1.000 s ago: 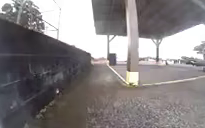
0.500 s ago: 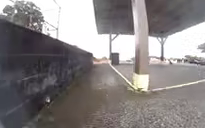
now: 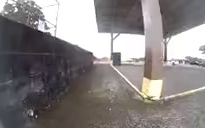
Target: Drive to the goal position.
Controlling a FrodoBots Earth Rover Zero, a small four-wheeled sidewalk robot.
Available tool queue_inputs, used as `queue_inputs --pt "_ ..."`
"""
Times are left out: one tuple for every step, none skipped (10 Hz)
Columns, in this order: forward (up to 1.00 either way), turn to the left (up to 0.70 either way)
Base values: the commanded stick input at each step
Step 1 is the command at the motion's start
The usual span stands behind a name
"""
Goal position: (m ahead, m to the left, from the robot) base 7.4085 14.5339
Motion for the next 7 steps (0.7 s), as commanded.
queue_inputs --pt "0.85 0.01" --pt "0.85 0.0" --pt "0.85 0.0" --pt "0.85 0.0" --pt "0.85 0.0" --pt "0.85 0.0" --pt "0.85 0.0"
